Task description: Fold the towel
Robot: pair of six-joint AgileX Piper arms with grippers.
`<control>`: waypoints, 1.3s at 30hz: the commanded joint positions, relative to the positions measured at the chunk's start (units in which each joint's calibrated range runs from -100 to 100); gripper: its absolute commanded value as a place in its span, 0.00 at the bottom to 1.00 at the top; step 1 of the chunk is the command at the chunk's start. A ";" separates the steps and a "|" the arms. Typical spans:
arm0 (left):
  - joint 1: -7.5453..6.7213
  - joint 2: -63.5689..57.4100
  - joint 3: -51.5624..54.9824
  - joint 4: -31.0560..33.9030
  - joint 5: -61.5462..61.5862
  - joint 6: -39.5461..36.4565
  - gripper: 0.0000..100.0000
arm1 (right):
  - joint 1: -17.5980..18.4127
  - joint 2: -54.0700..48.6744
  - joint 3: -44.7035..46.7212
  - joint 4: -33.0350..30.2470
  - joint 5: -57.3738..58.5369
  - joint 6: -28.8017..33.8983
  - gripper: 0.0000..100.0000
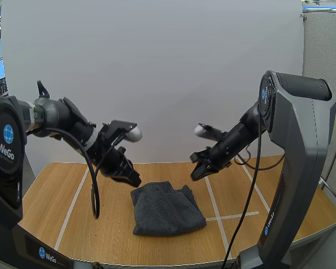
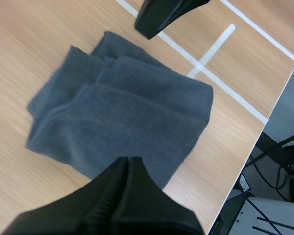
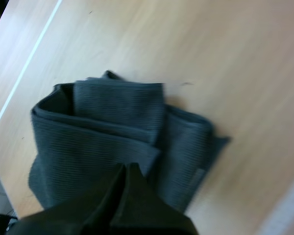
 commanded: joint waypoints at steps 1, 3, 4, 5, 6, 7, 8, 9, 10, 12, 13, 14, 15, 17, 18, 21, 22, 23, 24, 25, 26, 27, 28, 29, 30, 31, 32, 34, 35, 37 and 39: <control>0.14 -0.25 9.94 -0.76 0.34 3.84 0.00 | 6.11 -1.34 7.58 1.14 0.77 -1.28 0.00; 0.14 0.05 12.67 -0.76 0.34 4.66 0.00 | 7.08 -1.34 7.58 1.39 0.77 -1.28 0.00; 0.14 0.32 13.82 -1.08 0.34 5.16 0.00 | 7.29 -1.36 7.58 1.51 0.77 -1.28 0.00; 0.14 0.70 14.60 -1.52 -1.21 5.49 0.00 | 7.58 -1.36 7.58 1.60 0.77 -1.28 0.00; 0.14 1.20 15.41 -2.10 -2.65 6.32 0.00 | 7.65 -1.36 7.58 1.74 0.77 -1.28 0.00; 0.14 1.84 16.02 -2.83 -3.85 7.13 0.00 | 7.65 -1.36 7.58 1.74 0.77 -1.28 0.00; 0.14 2.42 16.35 -3.20 -4.70 7.62 0.00 | 7.66 -1.36 7.58 1.84 0.77 -1.28 0.00; 0.14 3.10 16.68 -3.32 -5.77 8.22 0.00 | 7.66 -1.36 7.58 1.84 0.77 -1.28 0.00; 0.14 3.86 16.67 -3.30 -6.57 8.59 0.00 | 7.66 -1.36 7.58 1.84 0.77 -1.28 0.00; 0.14 5.53 16.67 -3.44 -9.13 8.98 0.00 | 7.66 -1.36 7.58 2.17 0.77 -1.28 0.00; 0.14 6.74 16.67 -3.59 -10.40 9.25 0.00 | 7.66 -1.22 7.58 2.30 0.77 -1.55 0.00; 0.14 7.63 16.67 -4.00 -11.39 9.71 0.00 | 7.66 -0.81 7.58 2.30 0.77 -1.98 0.00; 0.14 8.72 16.67 -4.45 -11.95 10.25 0.00 | 7.66 -0.32 7.58 2.30 0.77 -2.20 0.00; 0.14 10.83 16.67 -5.31 -12.81 11.39 0.00 | 7.66 1.12 7.58 2.50 0.77 -2.42 0.00; 0.14 11.79 16.67 -5.63 -13.42 11.85 0.00 | 7.66 1.89 7.58 2.78 0.77 -2.42 0.00; 0.14 14.11 16.67 -6.70 -16.98 12.81 0.00 | 7.66 4.05 7.58 3.27 0.77 -2.93 0.00; 0.14 14.90 16.67 -7.14 -17.94 13.17 0.00 | 7.66 4.69 7.58 3.39 0.77 -3.29 0.00; 0.14 15.72 16.67 -7.71 -18.36 13.71 0.00 | 7.66 5.29 7.58 3.72 0.77 -3.51 0.00; 0.14 16.58 16.67 -7.99 -18.52 13.94 0.00 | 7.66 5.68 7.58 3.72 0.77 -3.63 0.00; 0.14 17.48 16.67 -8.36 -19.03 14.40 0.00 | 7.66 6.32 7.58 3.72 0.77 -3.73 0.00; 0.14 18.15 16.67 -8.35 -19.37 14.65 0.00 | 7.66 6.82 7.58 3.72 0.77 -3.88 0.00; 0.14 18.65 16.67 -8.35 -20.03 14.65 0.00 | 7.66 7.58 7.58 3.61 0.77 -3.88 0.00; 0.14 19.78 16.67 -8.35 -20.47 14.79 0.00 | 7.66 8.33 7.58 3.61 0.77 -4.18 0.00; 0.14 20.51 16.67 -8.35 -20.47 14.93 0.00 | 7.66 9.12 7.58 3.30 0.77 -4.43 0.00; 0.14 20.92 16.67 -8.35 -20.47 14.93 0.00 | 7.66 9.79 7.58 2.97 0.77 -4.62 0.00; 0.14 21.53 16.67 -8.35 -20.47 15.02 0.00 | 7.66 10.28 7.58 2.33 0.77 -4.62 0.00; 0.14 22.05 16.67 -8.35 -20.28 15.01 0.00 | 7.66 10.53 7.58 1.42 0.77 -4.62 0.00; 0.14 22.42 16.67 -8.08 -20.30 15.01 0.00 | 7.66 11.16 7.58 -0.54 0.77 -4.62 0.00; 0.14 22.53 16.67 -7.92 -20.30 15.01 0.00 | 7.66 11.15 7.58 -1.33 -0.30 -4.62 0.00; 0.14 22.53 16.67 -7.94 -19.69 15.01 0.00 | 7.57 11.15 7.58 -2.87 -3.38 -4.62 0.00; 0.14 22.53 16.67 -7.81 -18.72 15.01 0.00 | 7.45 11.15 7.58 -4.19 -6.65 -4.62 0.00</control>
